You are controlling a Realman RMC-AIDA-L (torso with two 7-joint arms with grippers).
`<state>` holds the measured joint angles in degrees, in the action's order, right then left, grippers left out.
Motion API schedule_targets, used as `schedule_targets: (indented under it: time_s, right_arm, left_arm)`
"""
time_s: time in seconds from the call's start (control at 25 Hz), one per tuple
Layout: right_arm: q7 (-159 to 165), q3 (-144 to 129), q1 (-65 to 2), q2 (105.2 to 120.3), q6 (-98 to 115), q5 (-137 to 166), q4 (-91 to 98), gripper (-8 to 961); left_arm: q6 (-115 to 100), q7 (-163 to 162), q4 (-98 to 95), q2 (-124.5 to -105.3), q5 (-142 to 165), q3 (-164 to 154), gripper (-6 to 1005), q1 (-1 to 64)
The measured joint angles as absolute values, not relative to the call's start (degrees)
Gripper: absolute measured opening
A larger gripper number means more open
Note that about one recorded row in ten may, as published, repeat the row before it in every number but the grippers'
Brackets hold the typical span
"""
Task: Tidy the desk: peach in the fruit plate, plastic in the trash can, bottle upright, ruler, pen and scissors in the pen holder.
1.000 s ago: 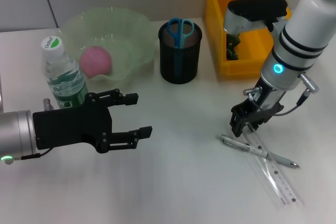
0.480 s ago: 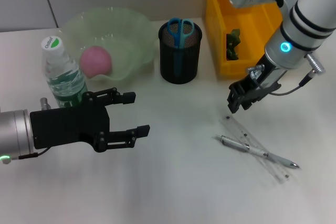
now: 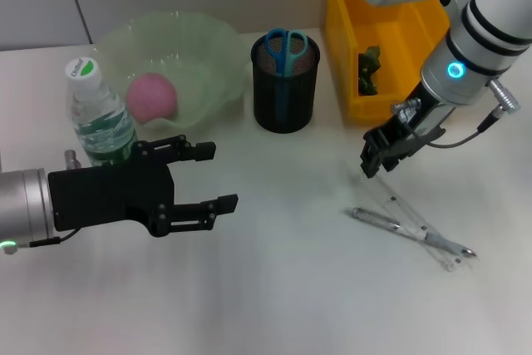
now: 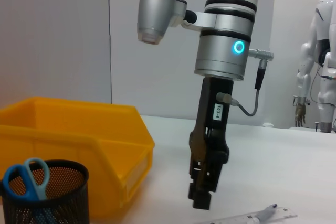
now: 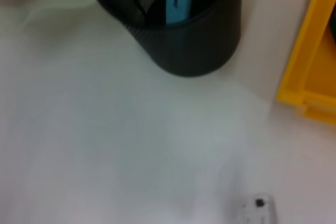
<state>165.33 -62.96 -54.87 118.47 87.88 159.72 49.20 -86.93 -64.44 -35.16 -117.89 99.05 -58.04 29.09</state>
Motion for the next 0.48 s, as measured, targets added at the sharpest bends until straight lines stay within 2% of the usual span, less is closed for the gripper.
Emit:
schedule_targets:
  time_s: [0.24,0.48]
  right_arm:
    - [164.6,-64.7,-55.2,118.47,88.7,164.0,49.1,271]
    - [163.2,-64.7,-55.2,118.47,89.5,165.1,49.0,415]
  left_arm:
    - [-86.9,-64.6,-35.6,-117.86,99.3,-58.0,765,29.2]
    - [-86.7,-64.8,-35.7,-117.86,99.4,-57.9,765,29.3]
